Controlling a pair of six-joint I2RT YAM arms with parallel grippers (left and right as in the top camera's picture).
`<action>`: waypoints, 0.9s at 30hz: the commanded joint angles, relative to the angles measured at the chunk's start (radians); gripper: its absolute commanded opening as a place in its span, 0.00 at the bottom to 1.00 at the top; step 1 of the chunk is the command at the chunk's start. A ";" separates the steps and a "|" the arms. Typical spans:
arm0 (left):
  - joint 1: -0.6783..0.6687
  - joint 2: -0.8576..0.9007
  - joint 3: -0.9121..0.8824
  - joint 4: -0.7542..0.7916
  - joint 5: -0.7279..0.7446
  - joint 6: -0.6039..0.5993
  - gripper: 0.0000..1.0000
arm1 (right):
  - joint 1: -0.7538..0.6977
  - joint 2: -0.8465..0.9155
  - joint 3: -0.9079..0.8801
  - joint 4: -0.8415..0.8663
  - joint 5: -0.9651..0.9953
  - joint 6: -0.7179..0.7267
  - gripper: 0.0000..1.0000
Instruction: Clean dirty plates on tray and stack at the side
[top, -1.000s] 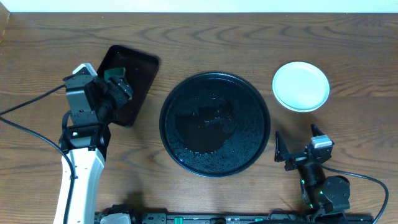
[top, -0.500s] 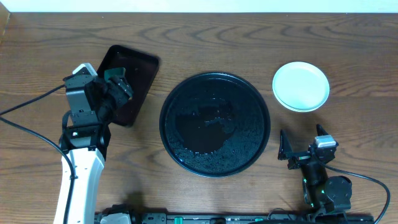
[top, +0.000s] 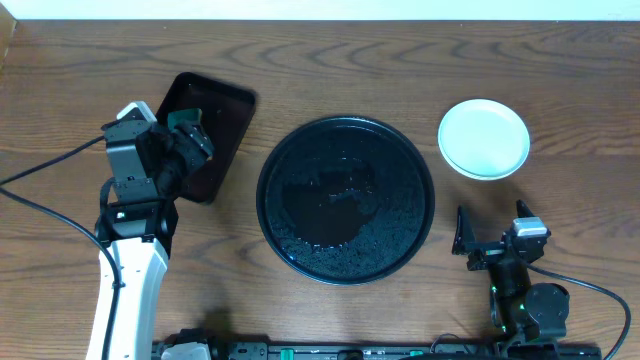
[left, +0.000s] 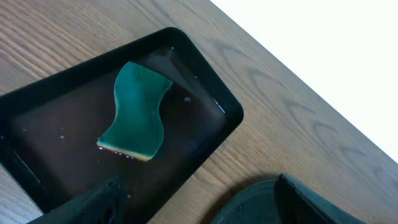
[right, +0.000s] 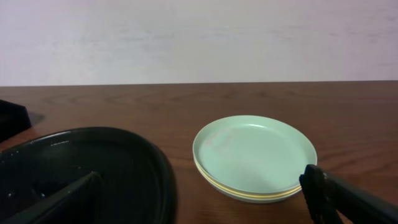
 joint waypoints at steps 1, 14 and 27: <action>0.000 -0.003 -0.002 0.000 -0.002 -0.006 0.78 | -0.011 -0.009 -0.001 -0.004 -0.003 -0.009 0.99; 0.000 -0.003 -0.002 0.001 -0.002 -0.006 0.77 | -0.011 -0.009 -0.001 -0.004 -0.003 -0.009 0.99; 0.000 -0.003 -0.002 -0.008 -0.002 -0.005 0.77 | -0.011 -0.009 -0.001 -0.004 -0.003 -0.008 0.99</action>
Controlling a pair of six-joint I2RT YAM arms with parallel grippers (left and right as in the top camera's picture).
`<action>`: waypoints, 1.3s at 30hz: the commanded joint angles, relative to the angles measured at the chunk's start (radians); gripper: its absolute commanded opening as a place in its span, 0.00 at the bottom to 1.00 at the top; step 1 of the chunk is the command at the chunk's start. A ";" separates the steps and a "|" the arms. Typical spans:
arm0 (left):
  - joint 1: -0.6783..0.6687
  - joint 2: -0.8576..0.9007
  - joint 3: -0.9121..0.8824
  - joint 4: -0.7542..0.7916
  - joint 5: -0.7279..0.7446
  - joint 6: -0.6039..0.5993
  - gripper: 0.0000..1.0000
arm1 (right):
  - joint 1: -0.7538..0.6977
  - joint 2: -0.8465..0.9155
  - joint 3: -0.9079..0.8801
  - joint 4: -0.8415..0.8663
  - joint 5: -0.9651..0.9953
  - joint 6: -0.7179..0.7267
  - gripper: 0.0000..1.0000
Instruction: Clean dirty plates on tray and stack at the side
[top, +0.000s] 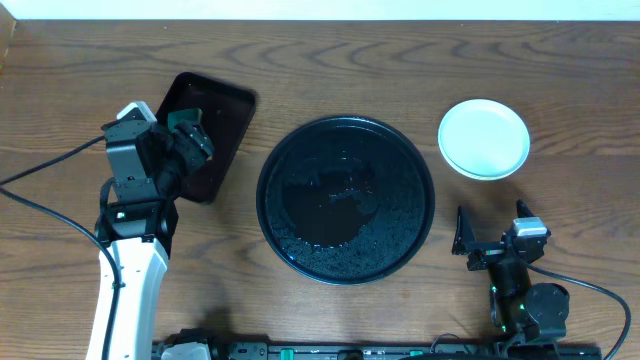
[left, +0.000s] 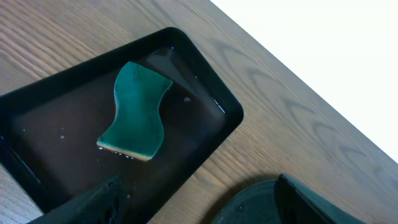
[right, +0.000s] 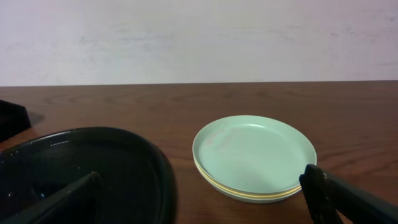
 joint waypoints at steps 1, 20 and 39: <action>0.000 -0.003 -0.002 -0.018 -0.002 -0.005 0.77 | -0.011 -0.009 -0.001 -0.004 -0.001 -0.009 0.99; -0.001 -0.041 -0.073 -0.196 -0.001 0.400 0.77 | -0.011 -0.009 -0.001 -0.004 -0.001 -0.009 0.99; -0.001 -0.558 -0.524 0.083 -0.001 0.536 0.77 | -0.011 -0.009 -0.001 -0.004 -0.001 -0.009 0.99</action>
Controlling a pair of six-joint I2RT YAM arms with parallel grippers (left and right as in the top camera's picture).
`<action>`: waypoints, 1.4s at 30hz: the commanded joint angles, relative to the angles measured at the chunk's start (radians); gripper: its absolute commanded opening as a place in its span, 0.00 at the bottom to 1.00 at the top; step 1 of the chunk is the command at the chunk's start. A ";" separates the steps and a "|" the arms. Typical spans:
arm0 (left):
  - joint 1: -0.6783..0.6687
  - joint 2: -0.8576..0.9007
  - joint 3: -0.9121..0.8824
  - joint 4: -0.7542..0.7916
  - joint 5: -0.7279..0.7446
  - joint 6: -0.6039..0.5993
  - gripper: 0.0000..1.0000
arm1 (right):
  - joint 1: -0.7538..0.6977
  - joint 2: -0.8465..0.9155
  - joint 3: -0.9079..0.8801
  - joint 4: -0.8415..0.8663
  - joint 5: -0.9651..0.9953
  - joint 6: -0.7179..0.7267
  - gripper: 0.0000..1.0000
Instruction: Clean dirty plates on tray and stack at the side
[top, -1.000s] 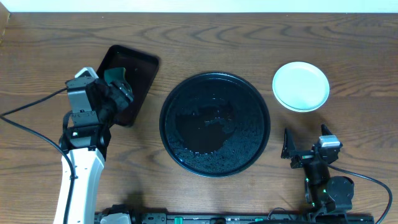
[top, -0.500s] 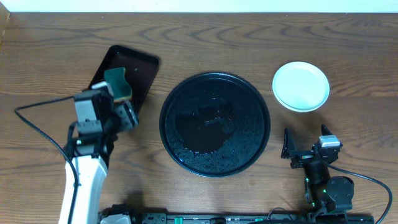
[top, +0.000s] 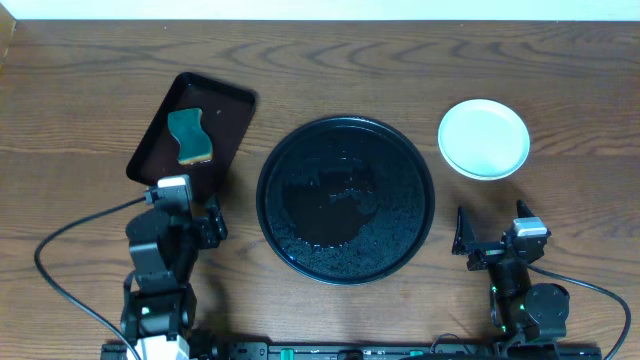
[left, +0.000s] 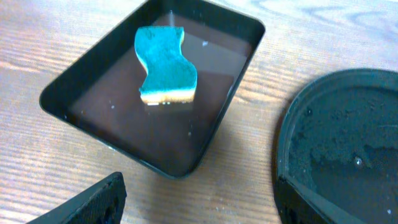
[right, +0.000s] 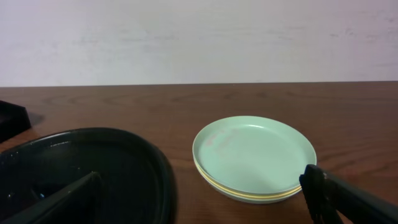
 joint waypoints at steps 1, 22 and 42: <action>-0.001 -0.079 -0.063 0.054 -0.001 0.038 0.77 | -0.011 -0.007 -0.001 -0.005 -0.001 -0.009 0.99; -0.001 -0.473 -0.240 0.165 -0.002 0.091 0.77 | -0.011 -0.007 -0.001 -0.005 -0.001 -0.009 0.99; 0.000 -0.638 -0.345 0.280 -0.046 0.087 0.77 | -0.011 -0.007 -0.001 -0.005 -0.001 -0.008 0.99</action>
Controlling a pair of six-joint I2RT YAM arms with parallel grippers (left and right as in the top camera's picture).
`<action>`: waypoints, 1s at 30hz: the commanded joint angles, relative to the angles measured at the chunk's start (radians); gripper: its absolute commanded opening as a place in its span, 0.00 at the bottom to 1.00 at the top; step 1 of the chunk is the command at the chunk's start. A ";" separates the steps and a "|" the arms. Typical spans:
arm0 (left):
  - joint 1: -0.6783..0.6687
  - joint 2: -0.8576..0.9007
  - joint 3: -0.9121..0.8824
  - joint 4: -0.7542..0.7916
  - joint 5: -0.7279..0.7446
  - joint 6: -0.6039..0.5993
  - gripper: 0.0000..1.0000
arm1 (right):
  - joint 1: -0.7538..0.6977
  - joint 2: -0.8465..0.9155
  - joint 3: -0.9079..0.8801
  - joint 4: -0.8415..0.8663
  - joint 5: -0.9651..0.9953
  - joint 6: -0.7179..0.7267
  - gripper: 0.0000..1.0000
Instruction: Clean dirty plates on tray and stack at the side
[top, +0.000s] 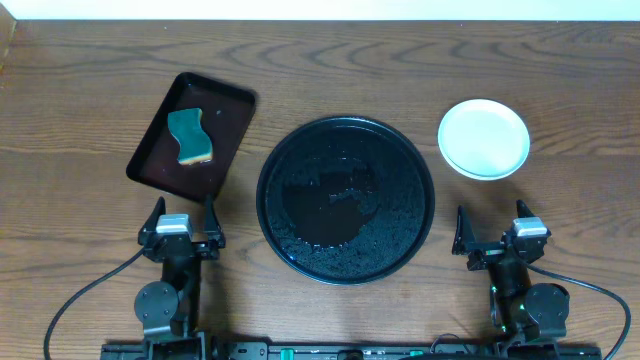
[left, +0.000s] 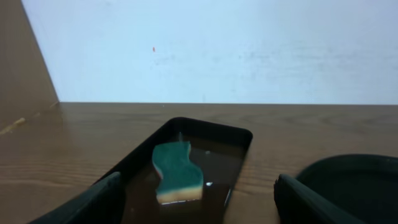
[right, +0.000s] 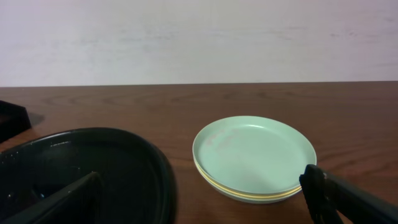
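Observation:
A stack of pale green plates (top: 484, 138) sits at the right of the table, also seen in the right wrist view (right: 254, 155). The round black tray (top: 345, 200) in the middle is wet and holds no plates. My left gripper (top: 183, 215) rests open near the front edge, left of the round tray, with nothing between its fingers (left: 93, 199). My right gripper (top: 490, 228) is open at the front right, facing the plates, fingers (right: 348, 199) apart and empty.
A rectangular black tray (top: 235, 105) at the back left holds water and a teal sponge (top: 189, 136), which lies flat in front of my left gripper (left: 178, 171). The round tray's rim (left: 354, 165) shows at that view's right.
My left arm has drawn back from beside the rectangular tray to the front edge, and its camera now looks level across the table. The right arm, plates and sponge have not moved.
My left gripper hung open over the near part of the rectangular tray, above the sponge lying in it, at the two oldest moments. Then it was lower and nearer the front, still open. Now it rests at the front edge. The right gripper stayed open throughout.

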 joint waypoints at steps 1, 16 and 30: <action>0.000 -0.049 -0.004 -0.047 -0.033 0.009 0.77 | -0.011 -0.007 -0.001 -0.005 -0.001 -0.009 0.99; -0.001 -0.058 -0.004 -0.200 -0.035 -0.010 0.77 | -0.011 -0.007 -0.001 -0.005 -0.001 -0.009 0.99; -0.002 -0.058 -0.004 -0.200 -0.032 -0.010 0.77 | -0.011 -0.007 -0.001 -0.005 -0.001 -0.008 0.99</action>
